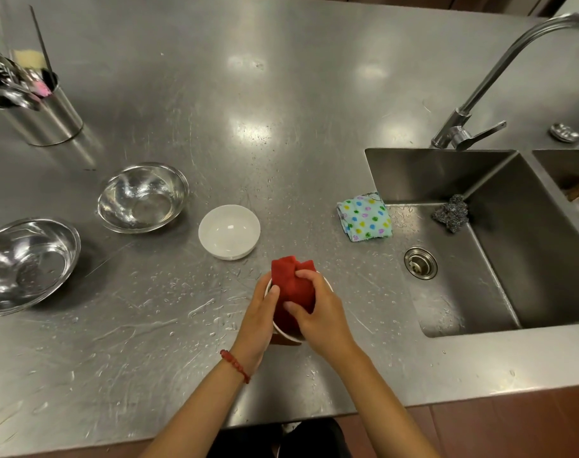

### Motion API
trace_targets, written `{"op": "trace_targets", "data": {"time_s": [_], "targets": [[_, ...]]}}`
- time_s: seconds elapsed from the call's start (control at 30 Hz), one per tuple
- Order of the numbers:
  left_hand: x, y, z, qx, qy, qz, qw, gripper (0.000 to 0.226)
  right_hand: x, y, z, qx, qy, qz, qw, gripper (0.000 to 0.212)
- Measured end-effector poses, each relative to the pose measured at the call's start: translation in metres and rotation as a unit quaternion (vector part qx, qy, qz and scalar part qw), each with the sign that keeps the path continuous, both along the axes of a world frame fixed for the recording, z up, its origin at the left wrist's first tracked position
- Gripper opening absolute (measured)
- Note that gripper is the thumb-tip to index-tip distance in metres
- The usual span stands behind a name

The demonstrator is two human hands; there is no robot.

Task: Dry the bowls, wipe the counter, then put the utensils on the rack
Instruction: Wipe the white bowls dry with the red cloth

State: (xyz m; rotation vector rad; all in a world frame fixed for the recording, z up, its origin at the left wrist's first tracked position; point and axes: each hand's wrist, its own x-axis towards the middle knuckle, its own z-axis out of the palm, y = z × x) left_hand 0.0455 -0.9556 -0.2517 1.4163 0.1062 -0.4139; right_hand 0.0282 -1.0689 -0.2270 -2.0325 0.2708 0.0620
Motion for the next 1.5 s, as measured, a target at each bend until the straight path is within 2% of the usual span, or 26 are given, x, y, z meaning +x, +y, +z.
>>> {"op": "trace_targets", "data": {"time_s": [0.13,0.27,0.33,0.43,0.5,0.57,0.63,0.73,0.8,0.9,0.93,1.0,1.07,1.13,1.17,1.23,1.27,1.33,1.4,1.5], "targets": [[0.003,0.0,0.003,0.013,0.001,0.015,1.0,0.027,0.009,0.0,0.004,-0.119,0.013,0.034,0.992,0.045],[0.008,-0.001,0.011,0.044,-0.023,0.023,0.999,0.03,0.012,-0.003,0.013,-0.276,0.041,0.124,0.952,0.04],[0.007,-0.003,0.015,0.046,-0.04,0.022,0.998,0.032,0.015,-0.009,0.019,-0.252,0.075,0.162,0.951,0.037],[0.003,-0.006,0.016,0.037,-0.046,0.022,0.998,0.031,0.02,-0.017,0.023,-0.139,0.092,0.204,0.965,0.034],[0.001,-0.004,0.016,0.042,-0.044,0.018,0.998,0.032,0.016,-0.011,0.022,-0.084,0.071,0.166,0.98,0.036],[0.003,-0.001,0.015,0.058,-0.049,0.005,0.997,0.036,0.01,0.0,0.019,-0.081,0.034,0.095,0.992,0.036],[0.004,0.001,0.015,0.061,-0.046,0.005,0.997,0.038,0.006,0.011,0.017,-0.174,0.02,0.05,0.983,0.033],[0.004,-0.002,0.015,0.074,-0.049,0.024,0.996,0.038,0.007,0.013,0.02,-0.349,0.071,0.058,0.933,0.035],[0.001,-0.005,0.013,0.064,-0.055,0.033,0.996,0.037,0.011,0.003,0.022,-0.305,0.108,0.115,0.939,0.027],[-0.005,-0.007,0.012,0.042,-0.041,0.044,0.997,0.034,0.012,-0.011,0.029,-0.121,0.125,0.201,0.964,0.019],[-0.007,-0.006,0.012,0.043,-0.038,0.04,0.998,0.033,0.01,-0.01,0.029,-0.081,0.101,0.196,0.972,0.021],[-0.006,-0.003,0.011,0.057,-0.038,0.027,0.997,0.031,0.005,-0.001,0.025,-0.056,0.044,0.122,0.99,0.027],[-0.006,-0.001,0.012,0.062,-0.041,0.025,0.997,0.033,0.0,0.012,0.02,-0.111,0.021,0.04,0.993,0.027],[-0.005,0.0,0.013,0.063,-0.045,0.031,0.997,0.035,-0.001,0.021,0.02,-0.176,0.051,-0.014,0.983,0.028],[-0.005,-0.001,0.014,0.069,-0.049,0.036,0.996,0.035,-0.001,0.022,0.022,-0.228,0.068,-0.007,0.971,0.03],[-0.006,-0.003,0.015,0.08,-0.054,0.041,0.994,0.034,0.001,0.016,0.026,-0.333,0.101,0.069,0.935,0.028],[-0.007,-0.004,0.014,0.082,-0.055,0.043,0.994,0.034,0.002,0.011,0.029,-0.343,0.115,0.117,0.925,0.025],[-0.011,-0.005,0.011,0.083,-0.058,0.045,0.994,0.038,0.004,-0.004,0.031,-0.249,0.136,0.198,0.938,0.021],[-0.014,-0.004,0.007,0.082,-0.057,0.037,0.994,0.04,0.003,-0.01,0.027,-0.105,0.13,0.206,0.964,0.018],[-0.012,-0.003,0.001,0.097,-0.058,0.006,0.994,0.03,-0.003,0.004,0.012,0.037,0.084,0.037,0.995,0.015]]}}
